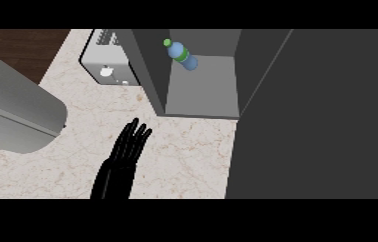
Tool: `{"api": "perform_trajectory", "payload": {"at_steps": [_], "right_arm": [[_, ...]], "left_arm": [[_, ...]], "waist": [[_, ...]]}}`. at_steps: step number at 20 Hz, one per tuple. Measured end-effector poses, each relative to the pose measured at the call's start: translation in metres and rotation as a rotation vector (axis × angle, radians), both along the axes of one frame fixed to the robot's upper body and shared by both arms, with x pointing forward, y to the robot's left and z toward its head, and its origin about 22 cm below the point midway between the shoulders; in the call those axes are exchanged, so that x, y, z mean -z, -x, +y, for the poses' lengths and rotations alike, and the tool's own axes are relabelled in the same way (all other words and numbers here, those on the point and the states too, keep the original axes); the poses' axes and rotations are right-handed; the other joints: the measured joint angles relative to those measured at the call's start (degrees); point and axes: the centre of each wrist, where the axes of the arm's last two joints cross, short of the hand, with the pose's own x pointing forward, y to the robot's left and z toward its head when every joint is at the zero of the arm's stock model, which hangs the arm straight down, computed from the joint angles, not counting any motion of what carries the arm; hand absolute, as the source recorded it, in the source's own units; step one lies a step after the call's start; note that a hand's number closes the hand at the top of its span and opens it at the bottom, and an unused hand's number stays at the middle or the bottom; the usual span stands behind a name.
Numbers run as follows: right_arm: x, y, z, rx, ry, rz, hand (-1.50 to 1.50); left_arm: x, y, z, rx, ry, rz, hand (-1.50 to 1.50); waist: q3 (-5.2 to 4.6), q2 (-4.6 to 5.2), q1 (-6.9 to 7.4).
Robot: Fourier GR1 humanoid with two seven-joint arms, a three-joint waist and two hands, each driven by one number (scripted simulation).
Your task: Pick up the bottled water, place it into the cabinet and close the cabinet
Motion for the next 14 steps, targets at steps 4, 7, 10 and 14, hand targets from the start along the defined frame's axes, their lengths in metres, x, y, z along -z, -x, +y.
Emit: {"api": "perform_trajectory", "payload": {"at_steps": [4, 7, 10, 14], "right_arm": [[-0.003, -0.008, -0.004, -0.113, 0.047, -0.025, 1.5], [-0.005, -0.012, -0.003, -0.164, 0.068, -0.036, 1.5], [-0.006, -0.016, 0.002, -0.18, 0.073, -0.042, 1.5], [-0.008, -0.021, 0.012, -0.186, 0.066, -0.038, 1.5]], "left_arm": [[-0.004, 0.018, 0.031, 0.005, -0.01, -0.022, -1.5], [-0.006, 0.03, 0.055, -0.004, -0.019, -0.037, -1.5], [-0.01, 0.043, 0.075, -0.013, -0.029, -0.05, -1.5], [-0.015, 0.058, 0.103, -0.013, -0.032, -0.057, -1.5]], "waist": [[-0.12, 0.02, 0.78], [-0.23, 0.09, 1.16], [-0.29, 0.19, 1.53], [-0.33, 0.61, 1.96]]}}
